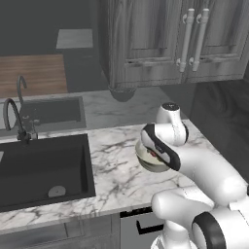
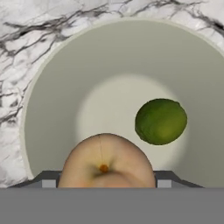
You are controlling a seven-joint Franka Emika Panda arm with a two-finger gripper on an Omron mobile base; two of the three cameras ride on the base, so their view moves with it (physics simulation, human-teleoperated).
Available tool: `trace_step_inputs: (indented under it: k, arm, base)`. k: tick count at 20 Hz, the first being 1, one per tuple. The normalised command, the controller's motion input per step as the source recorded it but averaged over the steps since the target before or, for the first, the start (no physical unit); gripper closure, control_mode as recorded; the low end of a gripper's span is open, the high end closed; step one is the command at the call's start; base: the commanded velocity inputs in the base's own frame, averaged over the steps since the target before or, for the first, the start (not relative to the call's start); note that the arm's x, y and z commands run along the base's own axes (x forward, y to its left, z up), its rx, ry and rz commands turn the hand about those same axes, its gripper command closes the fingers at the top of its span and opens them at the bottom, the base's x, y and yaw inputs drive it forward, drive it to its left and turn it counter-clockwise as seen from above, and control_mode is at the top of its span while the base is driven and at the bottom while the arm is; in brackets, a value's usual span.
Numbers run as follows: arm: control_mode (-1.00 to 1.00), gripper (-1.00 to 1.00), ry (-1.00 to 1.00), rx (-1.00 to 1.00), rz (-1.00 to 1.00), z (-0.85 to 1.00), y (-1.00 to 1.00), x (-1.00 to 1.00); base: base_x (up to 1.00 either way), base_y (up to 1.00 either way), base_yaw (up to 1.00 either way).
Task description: Take the peach, lime, and potato from the freezer and place them in the bowl on the counter.
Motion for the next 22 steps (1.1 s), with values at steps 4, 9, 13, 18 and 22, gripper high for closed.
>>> trace_step_inputs:
  k: [4, 9, 13, 18, 22]
  arm:
    - [-1.00, 1.00, 0.04, 0.00, 0.00, -0.18, 0.01, 0.09]
    - [-1.00, 1.00, 0.02, 0.00, 0.00, -0.13, 0.00, 0.00]
    - [-1.00, 1.00, 0.01, 0.00, 0.00, -0.11, 0.00, 0.00]
    - [-1.00, 1.00, 0.02, 0.00, 0.00, -0.12, 0.00, 0.00]
    - [-1.00, -1.00, 0.00, 0.00, 0.00, -0.09, 0.00, 0.00]
  base:
    - [0.00, 0.00, 0.00]
    - [0.00, 0.00, 0.00]
    - [0.00, 0.00, 0.00]
    - [0.00, 0.00, 0.00]
    - [0.00, 0.00, 0.00]
